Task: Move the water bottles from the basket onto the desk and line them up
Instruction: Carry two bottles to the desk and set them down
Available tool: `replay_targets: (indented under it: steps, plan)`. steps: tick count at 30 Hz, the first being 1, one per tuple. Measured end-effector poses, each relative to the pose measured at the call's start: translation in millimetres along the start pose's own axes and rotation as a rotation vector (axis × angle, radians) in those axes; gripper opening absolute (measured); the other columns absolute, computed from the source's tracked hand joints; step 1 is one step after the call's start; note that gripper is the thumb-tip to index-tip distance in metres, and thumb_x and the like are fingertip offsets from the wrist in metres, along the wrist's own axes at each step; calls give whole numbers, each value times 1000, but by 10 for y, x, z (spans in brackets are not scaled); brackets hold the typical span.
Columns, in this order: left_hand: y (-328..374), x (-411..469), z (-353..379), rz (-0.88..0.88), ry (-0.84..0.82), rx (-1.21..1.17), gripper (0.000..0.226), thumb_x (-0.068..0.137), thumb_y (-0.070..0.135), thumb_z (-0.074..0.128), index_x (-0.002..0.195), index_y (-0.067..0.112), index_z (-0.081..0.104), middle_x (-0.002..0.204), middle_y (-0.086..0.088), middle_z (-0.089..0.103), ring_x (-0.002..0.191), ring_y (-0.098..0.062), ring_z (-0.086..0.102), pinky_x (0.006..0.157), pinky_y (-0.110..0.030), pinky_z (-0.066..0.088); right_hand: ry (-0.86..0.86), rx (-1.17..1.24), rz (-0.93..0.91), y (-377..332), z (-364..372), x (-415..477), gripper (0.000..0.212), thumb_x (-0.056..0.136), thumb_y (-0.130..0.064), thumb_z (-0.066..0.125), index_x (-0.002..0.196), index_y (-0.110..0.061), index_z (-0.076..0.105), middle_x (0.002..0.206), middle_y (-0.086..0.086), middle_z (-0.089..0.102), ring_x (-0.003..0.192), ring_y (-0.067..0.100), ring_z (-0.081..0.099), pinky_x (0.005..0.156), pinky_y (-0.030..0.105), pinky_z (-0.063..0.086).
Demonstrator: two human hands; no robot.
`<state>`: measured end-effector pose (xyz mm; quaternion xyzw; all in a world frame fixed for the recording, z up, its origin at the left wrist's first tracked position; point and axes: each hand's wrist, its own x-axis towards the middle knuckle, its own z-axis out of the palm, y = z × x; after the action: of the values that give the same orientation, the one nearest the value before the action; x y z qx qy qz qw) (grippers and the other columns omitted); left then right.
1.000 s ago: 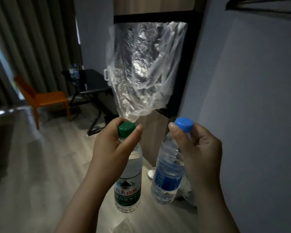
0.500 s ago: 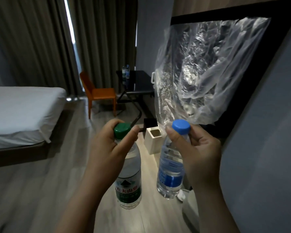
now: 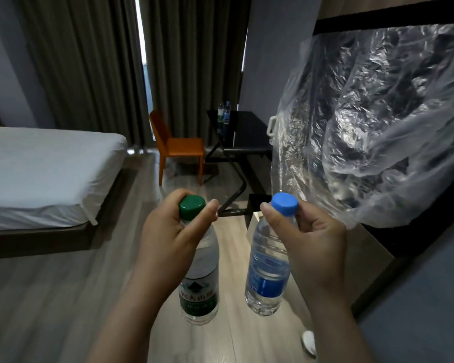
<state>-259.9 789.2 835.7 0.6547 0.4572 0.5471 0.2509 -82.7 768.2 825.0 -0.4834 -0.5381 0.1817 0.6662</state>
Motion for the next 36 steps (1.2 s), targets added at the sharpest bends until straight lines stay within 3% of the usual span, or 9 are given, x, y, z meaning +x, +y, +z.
replay_targets:
  steps: [4,12,17,22,36]
  plan:
    - [-316,568,-131,1,-3,9,44,74,58,50,80,16,63,79,10,66,73,-6,61,63,-16,46,6,8,13,195,482,399,24,69,-41,76,84,-23,75,63,-16,68,56,-3,60,56,9,46]
    - [-933,1420,-185,-24,-21,42,47,74,57,50,81,13,62,73,-1,64,71,-15,58,61,-28,45,-17,-10,68,612,1162,1027,20,68,-49,74,82,-35,74,70,-9,71,63,3,63,61,17,52]
    - [-1265,1954,-24,-29,-16,47,44,75,53,52,80,10,63,73,-2,64,72,-14,58,61,-21,43,-21,-22,84,1000,1459,1524,30,66,-53,72,89,-34,74,74,-14,73,68,0,66,64,13,51]
    - [-1572,2643,252,-19,-2,101,43,77,54,51,81,13,62,72,0,63,69,-11,57,58,-20,42,-43,25,74,1462,1698,2209,27,69,-43,76,91,-27,75,74,-14,73,67,-2,66,61,10,49]
    - [-2284,4349,944,-56,47,120,36,79,50,55,81,15,63,71,1,62,70,-9,57,59,-15,42,-118,76,116,2487,2245,3976,26,73,-33,81,97,-25,76,80,-12,74,72,1,68,63,15,51]
